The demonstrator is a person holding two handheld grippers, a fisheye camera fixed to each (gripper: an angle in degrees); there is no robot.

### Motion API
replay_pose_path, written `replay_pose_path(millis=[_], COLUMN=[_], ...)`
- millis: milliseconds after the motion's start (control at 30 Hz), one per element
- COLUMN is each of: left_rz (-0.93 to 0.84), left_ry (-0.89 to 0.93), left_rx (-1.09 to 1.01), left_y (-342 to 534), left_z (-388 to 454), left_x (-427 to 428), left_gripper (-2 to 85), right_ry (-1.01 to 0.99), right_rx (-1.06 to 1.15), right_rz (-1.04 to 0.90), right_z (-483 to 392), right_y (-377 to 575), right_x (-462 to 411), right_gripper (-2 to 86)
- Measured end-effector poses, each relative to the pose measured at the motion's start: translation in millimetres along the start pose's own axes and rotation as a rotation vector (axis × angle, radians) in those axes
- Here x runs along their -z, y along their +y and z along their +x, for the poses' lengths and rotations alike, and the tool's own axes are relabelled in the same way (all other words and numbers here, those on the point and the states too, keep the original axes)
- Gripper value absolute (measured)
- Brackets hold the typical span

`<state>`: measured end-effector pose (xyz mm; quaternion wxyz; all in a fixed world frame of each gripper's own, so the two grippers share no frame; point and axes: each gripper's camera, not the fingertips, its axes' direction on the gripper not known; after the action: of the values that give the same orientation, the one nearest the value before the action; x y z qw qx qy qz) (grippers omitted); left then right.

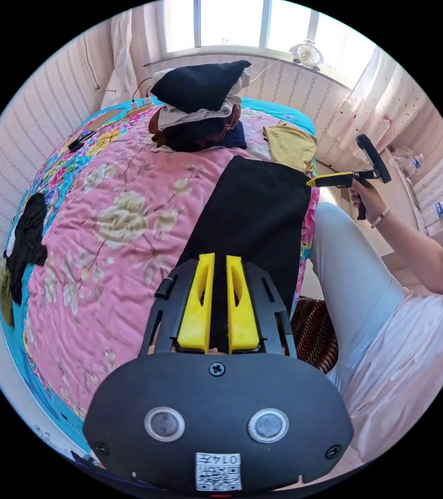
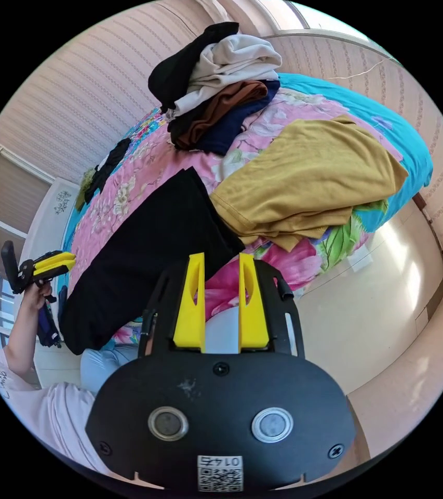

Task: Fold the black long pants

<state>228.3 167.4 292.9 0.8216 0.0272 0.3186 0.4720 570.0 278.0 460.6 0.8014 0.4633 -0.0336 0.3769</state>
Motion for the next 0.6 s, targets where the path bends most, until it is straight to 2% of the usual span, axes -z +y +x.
replay_pose_path(millis=[167,367,600], left_rz=[-0.019,-0.100,-0.213], left_ry=[0.031,-0.015,0.015], left_rx=[-0.027,-0.122,-0.149], left_y=[-103.8,-188.6,-217.6], left_z=[15.0,46.5,61.6], left_x=[-61.4,-142.9,-215.5], left_gripper=[5.2,6.1,5.5], right_ry=[-0.119,-0.155,-0.133], right_rx=[-0.017,0.039,0.060], right_rz=[0.017,0.070,-0.004], right_z=[48.3,79.0,106.3], right_y=[15.9,33.0,40.9], right_x=[-1.4,11.0,14.0], right_gripper=[2.7,0.9,0.5])
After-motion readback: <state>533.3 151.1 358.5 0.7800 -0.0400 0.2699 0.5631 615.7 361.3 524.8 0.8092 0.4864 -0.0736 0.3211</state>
